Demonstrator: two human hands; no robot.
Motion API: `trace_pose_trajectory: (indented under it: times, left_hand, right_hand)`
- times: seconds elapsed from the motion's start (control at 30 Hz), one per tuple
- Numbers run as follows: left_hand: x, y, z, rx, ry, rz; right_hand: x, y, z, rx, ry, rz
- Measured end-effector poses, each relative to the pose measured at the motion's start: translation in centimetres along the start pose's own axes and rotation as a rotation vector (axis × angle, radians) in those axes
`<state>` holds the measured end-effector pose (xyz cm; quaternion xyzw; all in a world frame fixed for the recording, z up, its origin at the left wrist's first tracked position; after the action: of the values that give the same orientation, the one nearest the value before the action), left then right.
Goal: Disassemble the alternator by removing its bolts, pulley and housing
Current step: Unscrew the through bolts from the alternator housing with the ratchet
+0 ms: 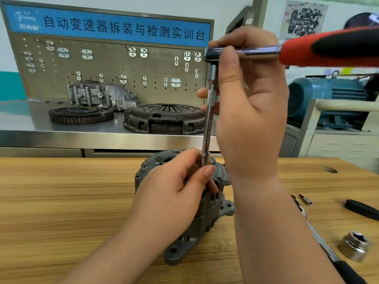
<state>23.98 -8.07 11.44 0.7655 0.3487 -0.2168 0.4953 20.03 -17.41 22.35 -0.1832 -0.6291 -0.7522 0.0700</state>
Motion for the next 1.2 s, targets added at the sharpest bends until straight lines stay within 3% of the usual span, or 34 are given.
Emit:
trace_pose_trajectory:
  times: [0.07,0.27,0.4,0.53,0.67,0.73,0.8,0.93,1.03,1.13,1.2]
  left_hand:
    - [0.0,0.0,0.0,0.004,-0.006,0.01]
    - [-0.8,-0.1,0.0,0.004,-0.007,0.089]
    - [-0.7,0.1,0.0,0.031,0.019,0.082]
    - [-0.3,0.1,0.1,0.028,0.007,0.024]
    - [-0.2,0.0,-0.1,0.0,0.016,0.015]
    - [-0.1,0.0,-0.1,-0.01,0.012,0.015]
    - [-0.4,0.0,-0.2,-0.025,0.016,0.037]
    - [-0.8,-0.1,-0.1,-0.007,-0.004,0.081]
    - [-0.8,0.0,0.0,0.015,0.018,0.083]
    - [-0.4,0.1,0.1,0.031,0.017,0.044]
    - [-0.3,0.1,0.2,0.035,0.014,0.023]
  right_hand:
    - [0.6,-0.2,0.1,0.0,-0.074,-0.078]
    - [-3.3,-0.7,0.9,0.001,0.498,0.416]
    - [-4.1,-0.9,1.6,0.039,0.758,0.564]
    - [-3.8,-0.8,1.0,0.017,0.599,0.491]
    - [-0.3,0.0,0.1,0.004,0.009,0.039]
    - [0.4,-0.2,0.3,0.002,-0.078,-0.047]
    - [-0.6,-0.3,0.2,-0.021,0.029,0.084]
    - [-3.2,-0.9,1.0,0.001,0.48,0.427]
    - [-3.9,-1.2,1.9,0.054,0.716,0.541]
    - [-4.0,-1.1,1.7,0.049,0.696,0.535]
    - [-3.5,-0.8,0.8,0.001,0.522,0.438]
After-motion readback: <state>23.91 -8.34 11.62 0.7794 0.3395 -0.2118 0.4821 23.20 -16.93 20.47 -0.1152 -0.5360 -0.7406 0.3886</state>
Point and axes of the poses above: each hand's wrist, its own y-axis towards the middle knuckle, its own z-axis out of the palm, x = y × z, the point moved 9 cm from there along y, towards the middle knuckle, and after that the axes turned 3 degrees about z, right-handed, at the moved point
